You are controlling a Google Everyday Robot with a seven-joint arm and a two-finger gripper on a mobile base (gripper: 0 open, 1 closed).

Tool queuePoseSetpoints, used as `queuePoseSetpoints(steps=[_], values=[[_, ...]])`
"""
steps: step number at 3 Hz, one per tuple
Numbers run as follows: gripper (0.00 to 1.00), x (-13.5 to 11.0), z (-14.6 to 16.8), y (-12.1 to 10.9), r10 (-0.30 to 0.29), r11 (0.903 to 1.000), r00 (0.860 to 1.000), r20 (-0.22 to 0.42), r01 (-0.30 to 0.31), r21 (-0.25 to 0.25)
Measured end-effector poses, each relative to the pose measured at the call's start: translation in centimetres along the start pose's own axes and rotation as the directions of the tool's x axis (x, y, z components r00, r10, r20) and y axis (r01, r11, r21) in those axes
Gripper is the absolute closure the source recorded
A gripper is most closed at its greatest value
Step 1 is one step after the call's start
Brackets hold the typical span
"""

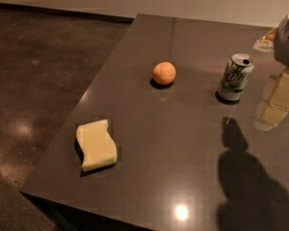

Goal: Move orange near 7up can

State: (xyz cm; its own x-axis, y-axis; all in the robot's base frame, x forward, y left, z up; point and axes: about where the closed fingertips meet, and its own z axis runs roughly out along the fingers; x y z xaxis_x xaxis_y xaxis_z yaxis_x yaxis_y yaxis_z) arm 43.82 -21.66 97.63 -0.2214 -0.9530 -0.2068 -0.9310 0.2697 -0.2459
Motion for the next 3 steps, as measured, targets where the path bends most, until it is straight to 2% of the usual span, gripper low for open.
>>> queuePoseSetpoints(steps=[1,2,3], values=[[0.00,-0.1,-0.1,-0.1,0.003,1.0000,1.000,0.007,-0.003,0.000],[0.00,-1.4,0.6,-1.2,0.000,1.0000,0.999,0.037,0.001,-0.009],[0.00,-3.4,1.8,-3.2,-0.018,0.9997,0.998,0.067,0.019,-0.016]])
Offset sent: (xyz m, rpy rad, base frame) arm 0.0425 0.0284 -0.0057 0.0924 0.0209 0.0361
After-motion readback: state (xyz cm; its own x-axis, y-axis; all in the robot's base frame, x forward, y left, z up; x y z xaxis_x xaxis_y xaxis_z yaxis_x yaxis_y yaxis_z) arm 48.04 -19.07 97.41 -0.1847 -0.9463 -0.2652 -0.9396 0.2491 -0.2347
